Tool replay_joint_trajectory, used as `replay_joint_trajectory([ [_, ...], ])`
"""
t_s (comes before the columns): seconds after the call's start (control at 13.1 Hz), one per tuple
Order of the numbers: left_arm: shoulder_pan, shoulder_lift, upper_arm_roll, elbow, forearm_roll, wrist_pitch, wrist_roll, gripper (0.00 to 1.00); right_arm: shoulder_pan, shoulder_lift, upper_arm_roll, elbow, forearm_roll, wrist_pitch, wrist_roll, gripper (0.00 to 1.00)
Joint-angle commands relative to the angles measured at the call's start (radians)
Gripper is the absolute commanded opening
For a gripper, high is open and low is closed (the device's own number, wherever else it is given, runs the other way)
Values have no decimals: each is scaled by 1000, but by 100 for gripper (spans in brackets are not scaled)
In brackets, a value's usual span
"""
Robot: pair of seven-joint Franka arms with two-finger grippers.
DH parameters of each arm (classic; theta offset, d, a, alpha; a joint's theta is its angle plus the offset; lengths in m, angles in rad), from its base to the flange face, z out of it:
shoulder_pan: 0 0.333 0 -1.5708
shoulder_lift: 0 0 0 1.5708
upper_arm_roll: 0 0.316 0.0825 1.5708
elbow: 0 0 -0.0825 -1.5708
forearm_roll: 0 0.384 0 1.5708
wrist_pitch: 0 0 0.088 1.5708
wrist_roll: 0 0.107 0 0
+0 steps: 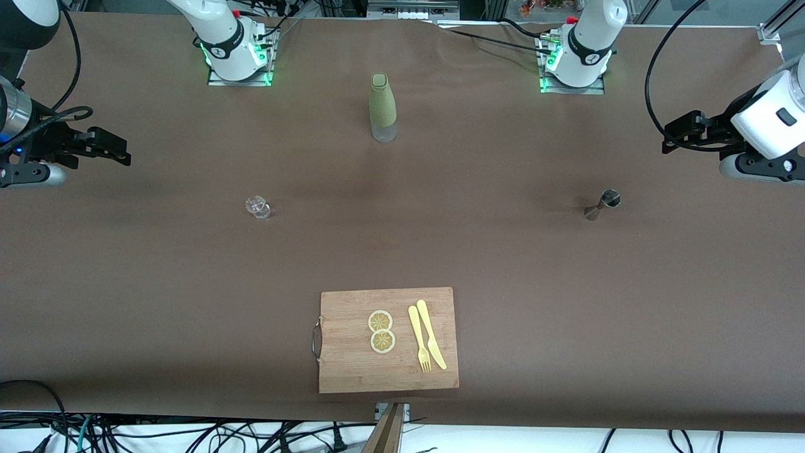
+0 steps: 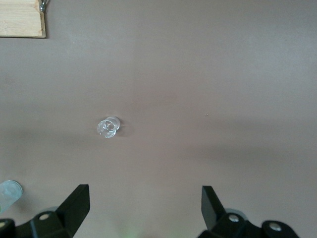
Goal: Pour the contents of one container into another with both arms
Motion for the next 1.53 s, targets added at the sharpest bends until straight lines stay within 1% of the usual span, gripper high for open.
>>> replay_joint_trajectory([
  [0.0, 5, 13, 1, 29, 7, -4, -10, 100, -7, 8, 0, 23, 20, -14, -5, 100],
  [0.31, 15, 13, 3, 27, 13, -4, -1, 100, -4, 8, 0, 23, 18, -19, -5, 100],
  [0.46, 24, 13, 27, 24, 6, -4, 77, 100, -2, 8, 0, 23, 18, -19, -5, 100],
  [0.61, 25, 17, 75, 15, 4, -4, 235, 100, -2, 8, 0, 23, 18, -19, -6, 100],
  [0.76, 28, 24, 121, 12, -19, -4, 338, 100, -2, 8, 0, 23, 18, -20, -8, 100],
  [0.92, 34, 25, 156, -20, -43, -4, 434, 100, -7, 16, 0, 17, 18, -20, -14, 100],
  [0.99, 39, 27, 182, -43, -69, -4, 502, 100, -10, 46, -2, 17, 21, -20, -20, 100],
  [1.15, 42, 46, 256, -72, -141, -4, 637, 100, -10, 59, -3, 17, 29, -39, -90, 100],
  [1.22, 47, 57, 289, -83, -184, -4, 716, 100, -12, 60, -8, 15, 59, -43, -150, 100],
  [1.37, 62, 85, 346, -114, -265, -4, 911, 100, -70, 83, -14, 14, 134, -44, -259, 100],
  [1.45, 71, 96, 366, -127, -304, -4, 994, 100, -102, 103, -14, 14, 158, -47, -351, 100],
])
